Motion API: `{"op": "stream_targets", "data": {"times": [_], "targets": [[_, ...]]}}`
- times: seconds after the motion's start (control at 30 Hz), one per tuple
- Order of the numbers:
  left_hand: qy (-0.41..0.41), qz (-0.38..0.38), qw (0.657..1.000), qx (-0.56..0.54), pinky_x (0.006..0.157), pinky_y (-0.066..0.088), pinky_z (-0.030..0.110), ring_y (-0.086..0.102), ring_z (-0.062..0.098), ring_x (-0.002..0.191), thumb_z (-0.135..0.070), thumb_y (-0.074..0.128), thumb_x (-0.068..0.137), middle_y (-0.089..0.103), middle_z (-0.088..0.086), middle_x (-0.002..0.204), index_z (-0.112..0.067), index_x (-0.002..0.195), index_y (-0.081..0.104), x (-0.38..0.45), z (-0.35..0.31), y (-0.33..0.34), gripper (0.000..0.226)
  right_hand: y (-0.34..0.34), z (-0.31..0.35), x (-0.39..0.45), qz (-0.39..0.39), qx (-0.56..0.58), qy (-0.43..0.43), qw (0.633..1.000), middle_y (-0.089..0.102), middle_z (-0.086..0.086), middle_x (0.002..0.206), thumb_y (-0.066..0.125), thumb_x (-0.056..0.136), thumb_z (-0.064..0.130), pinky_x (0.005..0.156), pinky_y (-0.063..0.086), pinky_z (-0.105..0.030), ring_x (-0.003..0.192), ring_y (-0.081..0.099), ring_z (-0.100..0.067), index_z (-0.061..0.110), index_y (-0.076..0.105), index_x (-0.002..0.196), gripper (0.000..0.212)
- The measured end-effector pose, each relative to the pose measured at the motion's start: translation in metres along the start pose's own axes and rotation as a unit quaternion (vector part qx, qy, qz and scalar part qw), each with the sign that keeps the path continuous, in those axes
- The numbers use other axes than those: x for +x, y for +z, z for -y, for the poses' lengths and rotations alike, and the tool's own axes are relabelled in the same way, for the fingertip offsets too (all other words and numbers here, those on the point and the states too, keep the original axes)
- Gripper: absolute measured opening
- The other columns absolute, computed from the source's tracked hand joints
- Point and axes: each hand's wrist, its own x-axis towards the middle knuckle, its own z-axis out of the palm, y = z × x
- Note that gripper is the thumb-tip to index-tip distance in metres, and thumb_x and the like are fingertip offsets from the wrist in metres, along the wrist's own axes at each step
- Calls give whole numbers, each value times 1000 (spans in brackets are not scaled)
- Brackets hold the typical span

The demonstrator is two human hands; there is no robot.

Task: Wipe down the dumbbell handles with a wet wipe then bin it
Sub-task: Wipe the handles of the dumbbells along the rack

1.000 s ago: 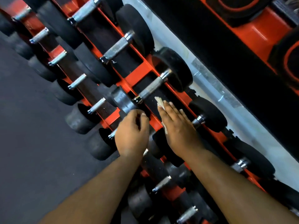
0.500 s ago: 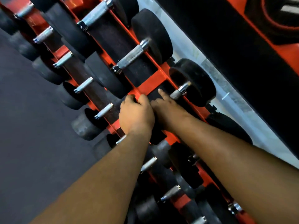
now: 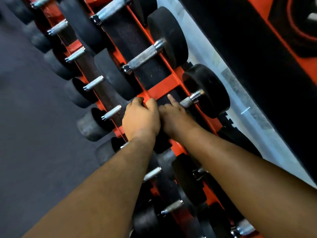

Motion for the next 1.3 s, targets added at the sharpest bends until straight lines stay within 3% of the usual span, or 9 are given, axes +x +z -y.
{"op": "stream_targets", "data": {"times": [0.13, 0.27, 0.4, 0.5, 0.73, 0.83, 0.97, 1.13, 1.3], "targets": [[-5, -4, 1000, -2, 99, 50, 45, 62, 31, 112, -52, 32, 82, 69, 5, 122, -25, 123, 68, 0, 0, -1, 61, 13, 4, -14, -58, -38, 23, 997, 61, -8, 109, 25, 94, 11, 122, 13, -57, 109, 57, -29, 13, 59, 122, 44], [-9, -6, 1000, -4, 97, 51, 45, 63, 29, 109, -52, 31, 81, 70, 4, 118, -25, 121, 68, -2, 0, -1, 60, 50, 2, -47, -98, -105, 46, 989, 54, -14, 139, 28, 101, 9, 118, 23, -61, 135, 47, -34, 8, 46, 142, 44], [-3, -8, 1000, -5, 97, 51, 44, 63, 30, 109, -51, 36, 86, 70, 4, 117, -25, 119, 69, -2, 0, -1, 54, 1, 0, -10, -67, -17, 18, 997, 67, -9, 92, 29, 92, 8, 116, 32, -53, 95, 64, -31, 12, 69, 101, 41], [-3, -9, 1000, -3, 95, 50, 41, 62, 31, 111, -47, 40, 91, 70, 6, 119, -23, 119, 69, -2, -2, -1, 47, -21, -2, 5, 28, 22, 8, 999, 68, -3, 112, 36, 95, 12, 118, 25, -48, 113, 61, -28, 19, 66, 109, 34], [0, -22, 1000, -11, 86, 49, 38, 63, 28, 103, -45, 40, 92, 71, 3, 111, -24, 114, 70, -4, -1, -3, 42, 47, -13, -46, -135, -124, 39, 982, 57, -16, 134, 38, 100, 16, 118, 23, -63, 132, 49, -36, 9, 49, 140, 42], [5, -18, 1000, -2, 83, 47, 38, 62, 31, 101, -43, 41, 93, 71, 5, 107, -24, 107, 70, -5, -3, -4, 37, 4, -10, -13, -66, -21, 28, 997, 65, -9, 103, 42, 94, 18, 117, 29, -56, 107, 61, -31, 19, 64, 112, 29], [-4, -8, 1000, 4, 92, 50, 40, 62, 32, 110, -45, 40, 92, 70, 6, 117, -26, 119, 70, -5, -5, -5, 45, -34, -25, 10, 118, 14, -14, 993, 66, -2, 118, 53, 94, 29, 107, 34, -46, 115, 60, -27, 26, 62, 115, 23], [1, -16, 1000, -8, 91, 51, 41, 63, 30, 105, -46, 40, 92, 71, 5, 113, -25, 119, 70, -5, -3, -5, 45, 24, -30, -50, -121, -4, 27, 992, 51, -13, 140, 39, 93, 19, 120, 12, -62, 139, 40, -33, 13, 48, 141, 49], [1, -11, 1000, -4, 90, 49, 39, 62, 30, 107, -45, 40, 93, 70, 5, 116, -25, 121, 69, -5, -4, -3, 45, 13, -25, -41, -93, -23, 94, 991, 59, -17, 124, 53, 91, 20, 119, 16, -62, 132, 48, -36, 8, 55, 127, 38]]}}
